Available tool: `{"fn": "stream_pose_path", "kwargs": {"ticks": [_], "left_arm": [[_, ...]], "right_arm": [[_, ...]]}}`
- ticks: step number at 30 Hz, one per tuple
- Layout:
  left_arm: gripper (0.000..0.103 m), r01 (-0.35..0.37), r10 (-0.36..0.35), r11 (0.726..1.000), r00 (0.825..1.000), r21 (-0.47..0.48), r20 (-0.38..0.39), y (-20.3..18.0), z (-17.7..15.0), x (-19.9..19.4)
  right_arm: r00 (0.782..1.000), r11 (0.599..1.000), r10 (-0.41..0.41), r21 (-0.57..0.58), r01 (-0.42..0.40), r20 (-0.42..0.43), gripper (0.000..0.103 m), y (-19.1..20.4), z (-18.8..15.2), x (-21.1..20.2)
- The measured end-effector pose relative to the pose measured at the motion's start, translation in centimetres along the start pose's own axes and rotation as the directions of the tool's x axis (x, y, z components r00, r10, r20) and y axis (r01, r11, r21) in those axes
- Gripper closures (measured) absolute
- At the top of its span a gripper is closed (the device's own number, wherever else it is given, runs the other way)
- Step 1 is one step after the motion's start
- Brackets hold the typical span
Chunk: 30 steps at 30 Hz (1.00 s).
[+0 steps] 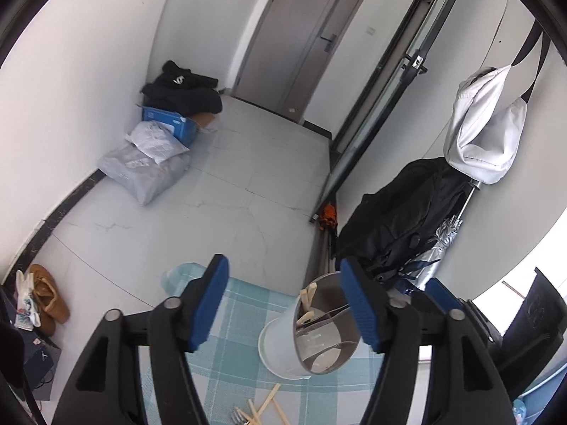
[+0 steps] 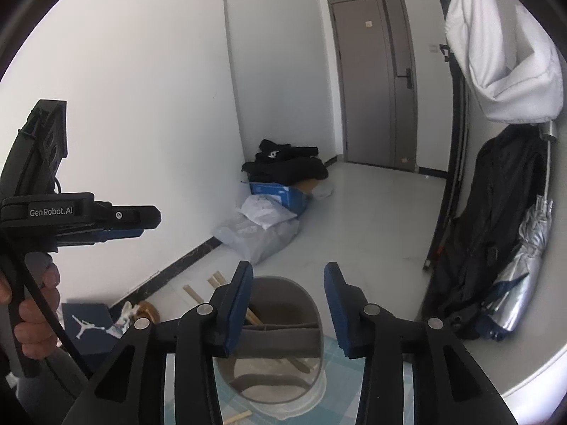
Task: Organize utensils
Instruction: 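Move both open grippers back over the chopstick pile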
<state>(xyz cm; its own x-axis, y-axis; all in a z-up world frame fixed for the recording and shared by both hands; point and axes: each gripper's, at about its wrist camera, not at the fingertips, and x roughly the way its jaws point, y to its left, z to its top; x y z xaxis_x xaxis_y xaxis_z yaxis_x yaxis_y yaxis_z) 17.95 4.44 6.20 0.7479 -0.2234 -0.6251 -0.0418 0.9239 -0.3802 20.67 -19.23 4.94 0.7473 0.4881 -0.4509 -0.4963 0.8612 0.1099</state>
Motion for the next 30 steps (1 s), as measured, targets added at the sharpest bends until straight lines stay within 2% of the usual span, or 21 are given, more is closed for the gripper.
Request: {"fn": "stream_pose_path", "kwargs": {"ticks": [7, 15, 19, 24, 30], "left_arm": [[0.021, -0.052, 0.05, 0.997, 0.998, 0.053, 0.045, -1.1, -1.5, -3.0], [0.003, -0.095, 0.076, 0.989, 0.983, 0.11, 0.167, -2.0, -4.2, -7.2], [0.002, -0.104, 0.078, 0.987, 0.975, 0.119, 0.206, -1.7, -5.5, -8.3], [0.002, -0.139, 0.114, 0.986, 0.966, 0.095, 0.232, -1.1, -7.4, -8.8], [0.002, -0.138, 0.12, 0.987, 0.973, 0.08, 0.196, 0.3, -9.9, -8.3]], "right_arm": [[0.999, 0.998, -0.002, 0.057, -0.001, 0.046, 0.043, 1.3, -0.5, -4.5], [0.998, 0.997, -0.02, 0.079, 0.015, 0.068, 0.031, 3.6, -2.9, -8.4], [0.997, 0.995, -0.035, 0.097, 0.028, 0.072, 0.022, 4.2, -4.4, -9.8], [0.997, 0.992, -0.063, 0.116, 0.058, 0.044, 0.021, 4.7, -6.5, -10.7], [0.997, 0.99, -0.075, 0.121, 0.071, 0.029, 0.017, 5.6, -9.0, -11.3]]}}
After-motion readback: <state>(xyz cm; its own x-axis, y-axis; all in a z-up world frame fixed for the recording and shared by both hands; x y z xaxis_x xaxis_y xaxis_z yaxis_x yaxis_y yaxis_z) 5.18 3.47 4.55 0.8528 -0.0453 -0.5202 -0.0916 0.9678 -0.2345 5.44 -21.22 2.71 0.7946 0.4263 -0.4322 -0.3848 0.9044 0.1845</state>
